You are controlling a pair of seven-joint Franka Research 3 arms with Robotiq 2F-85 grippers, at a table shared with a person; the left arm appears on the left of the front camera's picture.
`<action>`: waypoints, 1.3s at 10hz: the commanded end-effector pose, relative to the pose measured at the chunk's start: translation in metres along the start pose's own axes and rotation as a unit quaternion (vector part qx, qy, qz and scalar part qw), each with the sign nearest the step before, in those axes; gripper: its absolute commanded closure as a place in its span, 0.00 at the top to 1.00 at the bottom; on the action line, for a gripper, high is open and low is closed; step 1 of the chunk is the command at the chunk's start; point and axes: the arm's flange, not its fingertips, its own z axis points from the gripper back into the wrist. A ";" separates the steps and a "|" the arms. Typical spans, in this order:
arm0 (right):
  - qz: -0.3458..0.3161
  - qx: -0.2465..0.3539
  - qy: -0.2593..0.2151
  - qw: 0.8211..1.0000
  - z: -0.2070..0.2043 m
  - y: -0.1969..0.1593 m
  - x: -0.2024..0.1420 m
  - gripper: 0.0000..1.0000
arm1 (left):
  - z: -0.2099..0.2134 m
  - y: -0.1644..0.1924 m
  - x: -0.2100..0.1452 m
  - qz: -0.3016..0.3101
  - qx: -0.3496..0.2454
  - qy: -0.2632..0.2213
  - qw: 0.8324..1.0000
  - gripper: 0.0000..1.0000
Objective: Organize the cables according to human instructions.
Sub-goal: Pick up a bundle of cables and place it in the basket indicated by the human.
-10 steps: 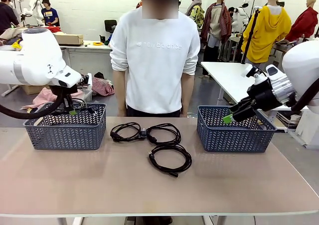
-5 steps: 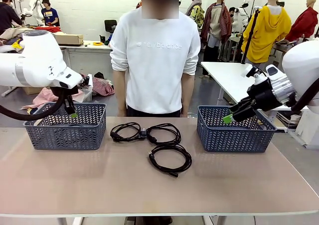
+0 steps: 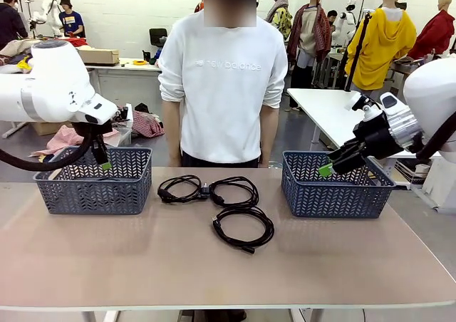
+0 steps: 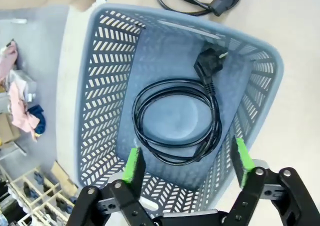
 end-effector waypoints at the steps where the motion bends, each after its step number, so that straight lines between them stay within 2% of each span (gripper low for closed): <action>1: 0.011 0.004 -0.013 1.000 -0.002 -0.003 0.000 1.00 | 0.006 0.003 -0.001 0.006 -0.016 -0.006 1.000 1.00; 6: 0.011 0.004 -0.013 1.000 -0.002 -0.003 0.000 1.00 | 0.004 0.000 0.000 0.028 -0.028 -0.016 0.999 1.00; 7: 0.011 0.004 -0.013 1.000 -0.002 -0.003 0.000 1.00 | 0.000 -0.001 0.000 0.008 -0.017 -0.001 1.000 1.00; 13: 0.011 0.004 -0.013 1.000 -0.002 -0.003 0.000 1.00 | -0.001 -0.003 0.003 0.011 -0.021 -0.005 1.000 1.00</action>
